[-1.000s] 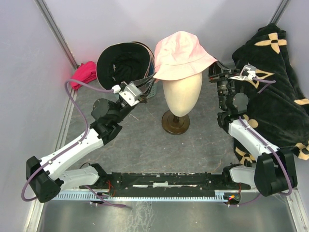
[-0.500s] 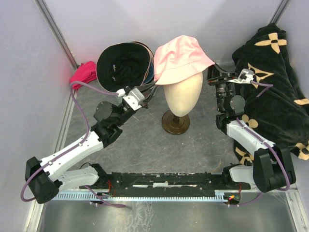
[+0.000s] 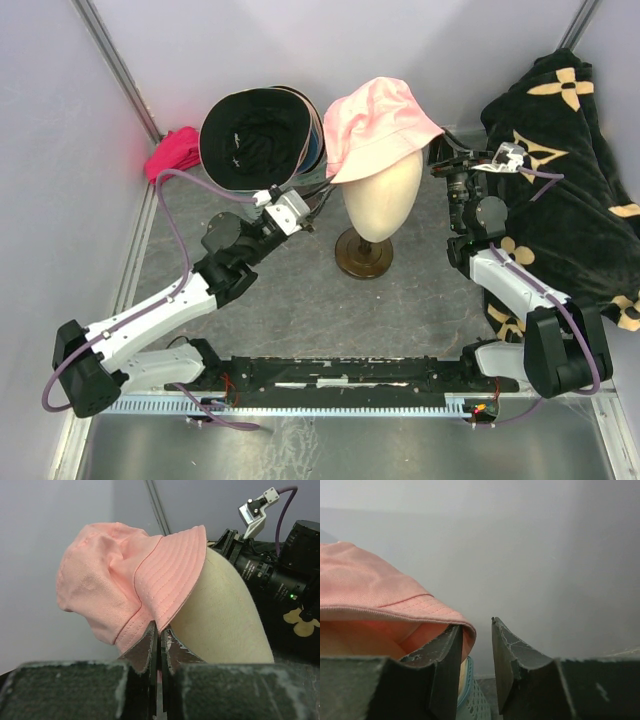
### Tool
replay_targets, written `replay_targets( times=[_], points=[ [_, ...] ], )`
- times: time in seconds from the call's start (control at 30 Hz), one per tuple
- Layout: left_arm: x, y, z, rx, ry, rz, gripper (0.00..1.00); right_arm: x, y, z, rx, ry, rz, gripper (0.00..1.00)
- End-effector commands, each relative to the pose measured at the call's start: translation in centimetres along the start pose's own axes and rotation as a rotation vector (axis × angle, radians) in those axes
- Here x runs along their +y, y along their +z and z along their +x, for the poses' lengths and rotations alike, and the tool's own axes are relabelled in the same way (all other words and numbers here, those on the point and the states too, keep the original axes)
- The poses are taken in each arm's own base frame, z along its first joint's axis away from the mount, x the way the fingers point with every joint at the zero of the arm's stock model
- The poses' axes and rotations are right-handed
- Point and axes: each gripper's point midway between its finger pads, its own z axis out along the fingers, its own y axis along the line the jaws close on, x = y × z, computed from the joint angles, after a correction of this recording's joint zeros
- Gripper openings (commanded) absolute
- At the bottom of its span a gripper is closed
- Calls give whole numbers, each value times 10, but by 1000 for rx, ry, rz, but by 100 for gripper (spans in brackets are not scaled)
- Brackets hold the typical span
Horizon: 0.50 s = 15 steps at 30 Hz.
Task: Stack the hats
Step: Place the hat on the hat stand.
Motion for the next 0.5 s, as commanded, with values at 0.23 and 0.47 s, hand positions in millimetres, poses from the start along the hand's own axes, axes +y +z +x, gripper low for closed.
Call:
replay_targets(
  times=[0.23, 0.47],
  points=[
    [-14, 22, -47, -98, 76, 77, 3, -16, 12, -16, -38, -38, 78, 43],
    [-16, 22, -47, -92, 86, 82, 3, -14, 10, -20, -12, -54, 92, 48]
  ],
)
